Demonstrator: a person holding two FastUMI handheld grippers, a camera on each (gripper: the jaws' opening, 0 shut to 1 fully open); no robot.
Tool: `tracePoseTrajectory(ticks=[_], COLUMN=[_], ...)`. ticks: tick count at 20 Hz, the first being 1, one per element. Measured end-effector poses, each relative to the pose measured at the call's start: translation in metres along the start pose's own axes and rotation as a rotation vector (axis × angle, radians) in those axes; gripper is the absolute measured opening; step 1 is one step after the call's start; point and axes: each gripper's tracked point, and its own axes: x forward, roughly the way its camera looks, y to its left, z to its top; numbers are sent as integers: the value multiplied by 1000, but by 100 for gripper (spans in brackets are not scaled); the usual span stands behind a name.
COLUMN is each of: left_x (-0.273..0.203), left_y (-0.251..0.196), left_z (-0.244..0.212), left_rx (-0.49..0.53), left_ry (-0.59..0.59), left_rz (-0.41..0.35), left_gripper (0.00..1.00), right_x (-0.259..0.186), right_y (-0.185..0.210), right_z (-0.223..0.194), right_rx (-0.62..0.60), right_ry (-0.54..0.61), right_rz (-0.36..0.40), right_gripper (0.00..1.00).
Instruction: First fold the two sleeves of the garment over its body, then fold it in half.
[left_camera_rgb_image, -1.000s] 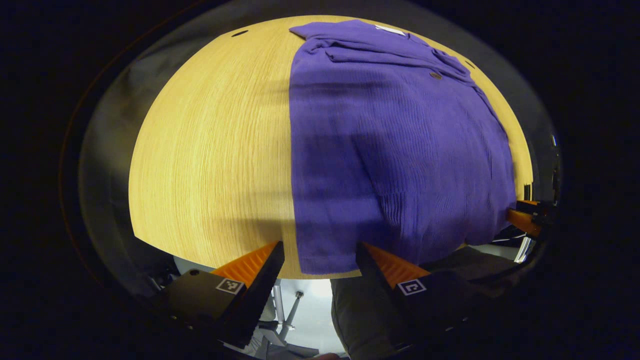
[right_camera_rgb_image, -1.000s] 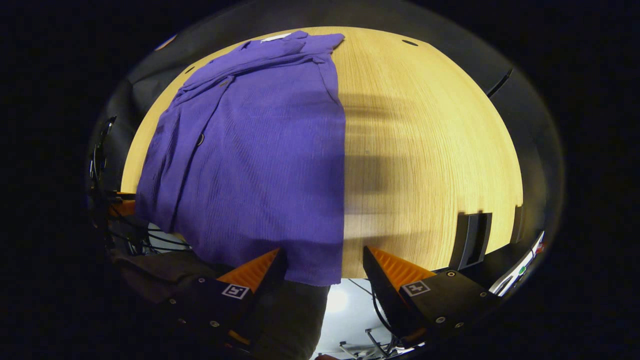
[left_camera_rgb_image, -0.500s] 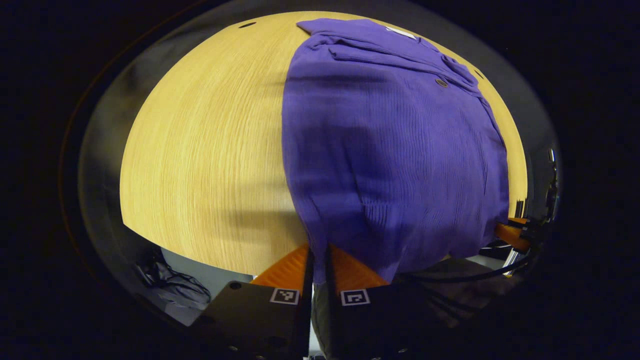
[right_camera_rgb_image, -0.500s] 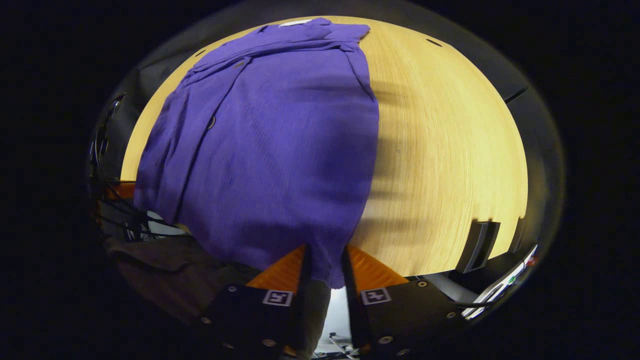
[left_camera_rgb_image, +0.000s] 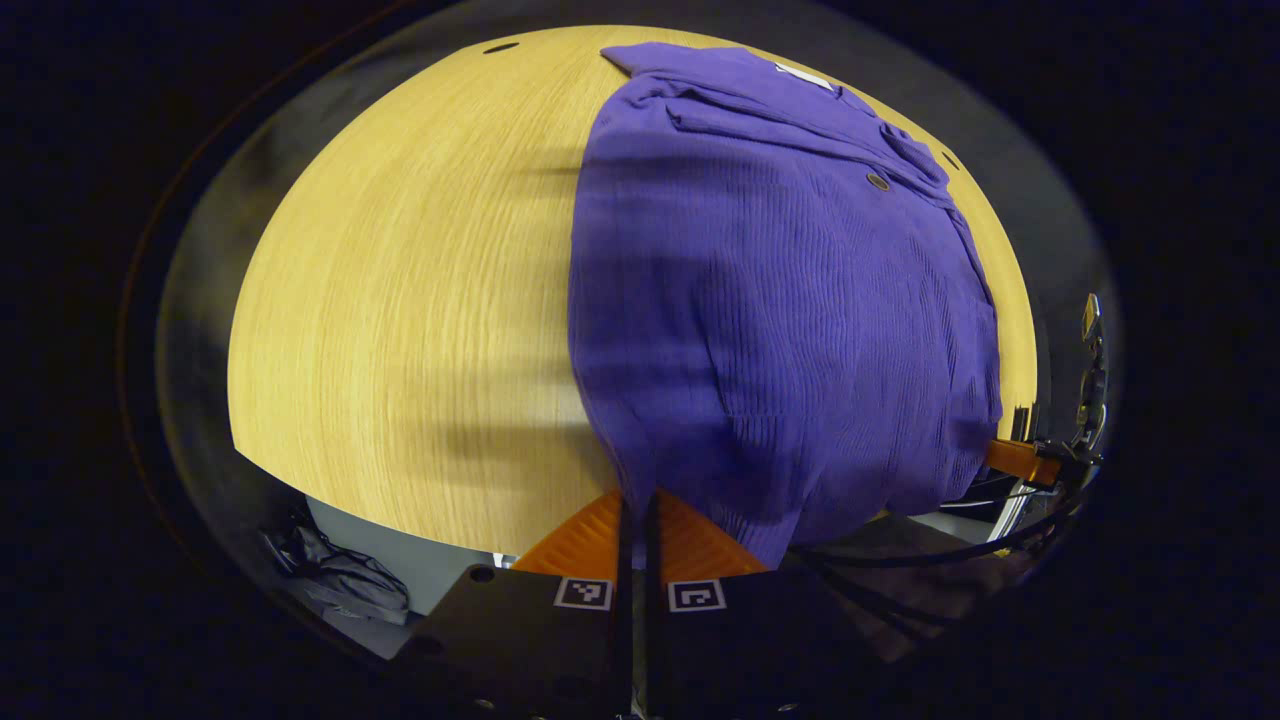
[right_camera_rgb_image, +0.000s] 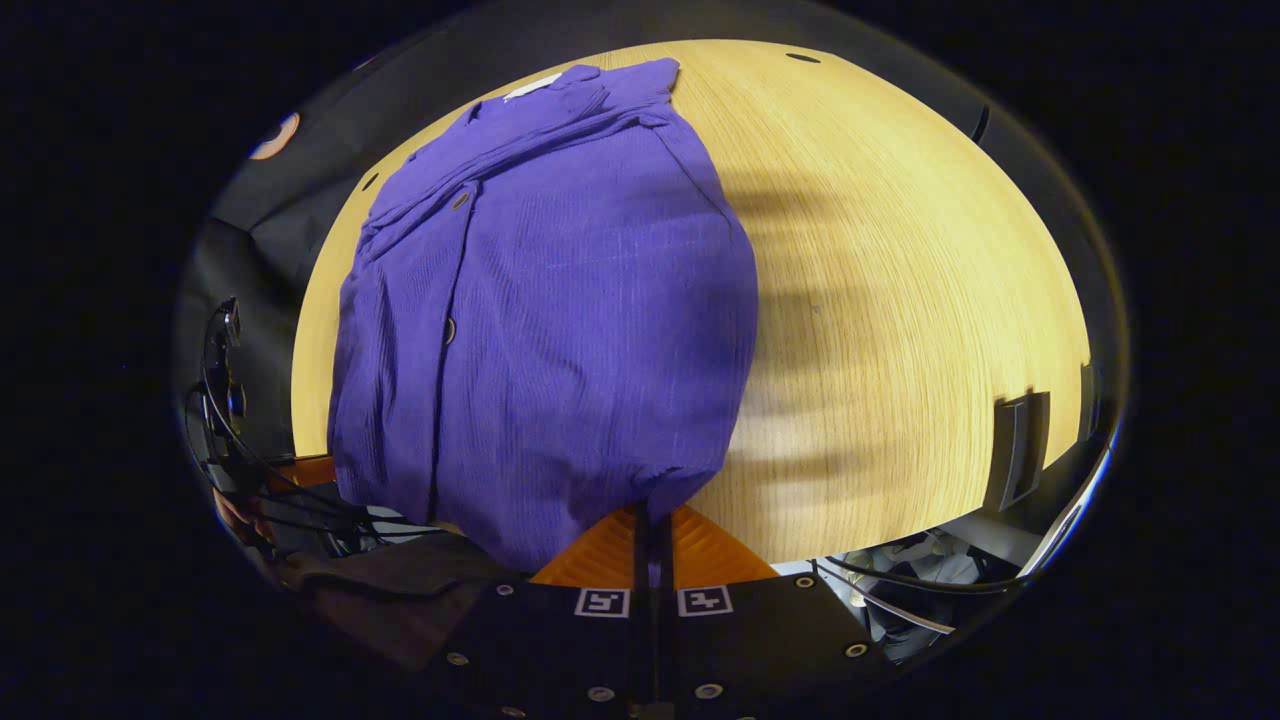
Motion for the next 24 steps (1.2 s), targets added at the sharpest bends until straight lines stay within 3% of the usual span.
tracePoseTrajectory(ticks=[2, 6, 16, 24], left_x=[-7, -32, -95, -118], left_y=[0, -10, -31, -31], left_z=[6, 30, 93, 133], left_rx=[8, 22, 114, 215], left_ry=[-11, -78, -225, -283], left_rz=[-2, -32, -107, -143], left_gripper=[6, 6, 6, 6], right_x=[-4, -23, -66, -106], right_y=[5, 27, 46, 62], right_z=[5, 30, 79, 118], right_rx=[-5, 54, 130, 182], right_ry=[-19, -89, -214, -313], right_rz=[16, 118, 240, 274], right_gripper=[3, 3, 3, 3])
